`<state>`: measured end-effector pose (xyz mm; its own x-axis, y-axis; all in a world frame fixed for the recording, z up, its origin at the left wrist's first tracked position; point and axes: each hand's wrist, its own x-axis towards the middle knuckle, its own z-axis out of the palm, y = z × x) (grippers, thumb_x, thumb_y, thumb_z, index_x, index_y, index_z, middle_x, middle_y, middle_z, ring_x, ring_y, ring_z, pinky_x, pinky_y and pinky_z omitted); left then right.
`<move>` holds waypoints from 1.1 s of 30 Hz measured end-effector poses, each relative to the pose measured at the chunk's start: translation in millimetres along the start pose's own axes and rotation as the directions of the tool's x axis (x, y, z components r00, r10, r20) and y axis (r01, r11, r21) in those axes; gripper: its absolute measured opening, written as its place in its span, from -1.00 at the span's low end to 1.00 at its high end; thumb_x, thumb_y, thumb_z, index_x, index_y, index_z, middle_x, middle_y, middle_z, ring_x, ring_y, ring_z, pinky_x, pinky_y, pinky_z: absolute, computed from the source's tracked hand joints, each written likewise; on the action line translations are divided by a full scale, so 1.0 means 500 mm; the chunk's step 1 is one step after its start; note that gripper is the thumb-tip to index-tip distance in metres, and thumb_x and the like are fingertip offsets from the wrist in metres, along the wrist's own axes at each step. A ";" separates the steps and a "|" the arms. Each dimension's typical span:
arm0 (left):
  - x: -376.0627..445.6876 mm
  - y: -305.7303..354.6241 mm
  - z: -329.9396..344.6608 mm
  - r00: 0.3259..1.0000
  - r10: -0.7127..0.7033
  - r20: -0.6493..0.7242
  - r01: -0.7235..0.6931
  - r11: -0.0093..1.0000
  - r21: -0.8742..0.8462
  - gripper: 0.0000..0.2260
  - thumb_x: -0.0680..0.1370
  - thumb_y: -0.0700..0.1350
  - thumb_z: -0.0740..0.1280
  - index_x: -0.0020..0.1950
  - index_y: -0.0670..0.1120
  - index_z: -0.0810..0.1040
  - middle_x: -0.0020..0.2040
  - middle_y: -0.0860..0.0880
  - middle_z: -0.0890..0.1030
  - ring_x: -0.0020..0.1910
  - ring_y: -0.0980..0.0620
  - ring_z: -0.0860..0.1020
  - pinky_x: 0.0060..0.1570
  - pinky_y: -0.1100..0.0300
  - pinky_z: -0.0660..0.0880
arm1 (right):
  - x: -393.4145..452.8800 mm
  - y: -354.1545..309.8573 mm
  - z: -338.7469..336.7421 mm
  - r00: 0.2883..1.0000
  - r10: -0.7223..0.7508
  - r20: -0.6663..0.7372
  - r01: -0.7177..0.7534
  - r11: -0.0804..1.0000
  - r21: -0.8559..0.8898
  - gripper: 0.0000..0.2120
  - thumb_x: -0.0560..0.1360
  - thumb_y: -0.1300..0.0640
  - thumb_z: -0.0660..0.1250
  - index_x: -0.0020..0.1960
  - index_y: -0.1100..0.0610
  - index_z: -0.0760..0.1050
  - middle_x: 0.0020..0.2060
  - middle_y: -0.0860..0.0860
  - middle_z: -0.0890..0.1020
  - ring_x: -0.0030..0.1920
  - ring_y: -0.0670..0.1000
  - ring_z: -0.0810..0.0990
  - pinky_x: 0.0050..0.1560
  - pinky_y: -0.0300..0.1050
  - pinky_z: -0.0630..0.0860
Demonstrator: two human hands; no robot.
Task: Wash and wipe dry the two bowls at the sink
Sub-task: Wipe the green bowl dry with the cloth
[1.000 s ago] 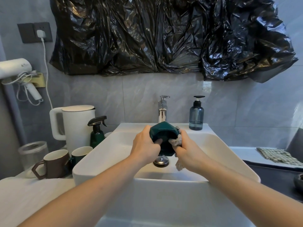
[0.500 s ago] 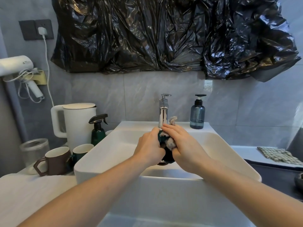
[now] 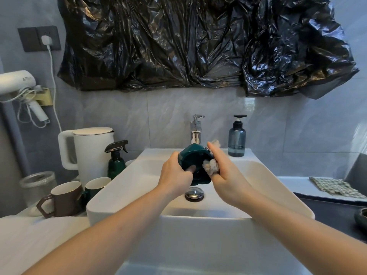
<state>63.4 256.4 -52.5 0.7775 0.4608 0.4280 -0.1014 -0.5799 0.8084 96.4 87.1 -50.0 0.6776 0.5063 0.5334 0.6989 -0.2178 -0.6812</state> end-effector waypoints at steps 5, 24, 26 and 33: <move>0.002 0.000 0.001 0.999 0.026 -0.046 -0.030 0.997 -0.069 -0.74 0.61 -0.15 0.46 0.20 0.07 0.46 0.04 0.12 0.59 0.09 0.00 0.58 0.10 0.08 0.58 | -0.002 0.016 0.010 0.967 0.201 0.157 -0.222 0.966 0.134 -0.65 0.70 0.02 0.20 0.47 -0.04 0.29 0.15 -0.07 0.62 0.17 -0.11 0.61 0.28 0.00 0.55; -0.003 0.012 0.001 0.992 0.114 -0.058 -0.114 0.993 0.011 -0.76 0.60 -0.13 0.46 0.18 0.01 0.46 0.02 0.08 0.62 0.08 -0.06 0.61 0.14 -0.11 0.64 | 0.013 0.009 0.016 0.918 0.374 0.130 -0.393 0.904 0.168 -0.74 0.73 0.01 0.12 0.32 0.05 0.48 0.11 0.00 0.70 0.17 0.03 0.65 0.37 0.09 0.50; -0.004 0.015 0.006 0.992 0.114 -0.062 -0.113 0.993 0.017 -0.76 0.59 -0.13 0.46 0.18 0.02 0.46 0.02 0.08 0.63 0.07 -0.07 0.61 0.12 -0.13 0.65 | 0.012 0.006 0.013 0.936 0.347 0.055 -0.352 0.925 0.145 -0.81 0.72 0.01 0.14 0.25 0.02 0.46 0.01 0.02 0.70 0.06 0.05 0.67 0.26 0.10 0.57; -0.010 0.017 0.018 0.991 0.131 -0.010 -0.130 0.989 0.064 -0.75 0.58 -0.12 0.46 0.19 0.01 0.47 0.05 0.05 0.63 0.07 -0.05 0.61 0.12 -0.10 0.64 | 0.000 -0.002 -0.004 0.966 0.231 -0.116 -0.228 0.973 0.037 -0.81 0.70 0.09 0.14 0.26 -0.04 0.46 -0.11 -0.01 0.68 -0.10 0.03 0.67 -0.05 0.03 0.68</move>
<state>64.3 243.2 -51.4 0.7513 0.3873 0.5344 -0.1622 -0.6765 0.7184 96.2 85.7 -48.1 0.8428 0.3417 0.4159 0.5166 -0.2965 -0.8032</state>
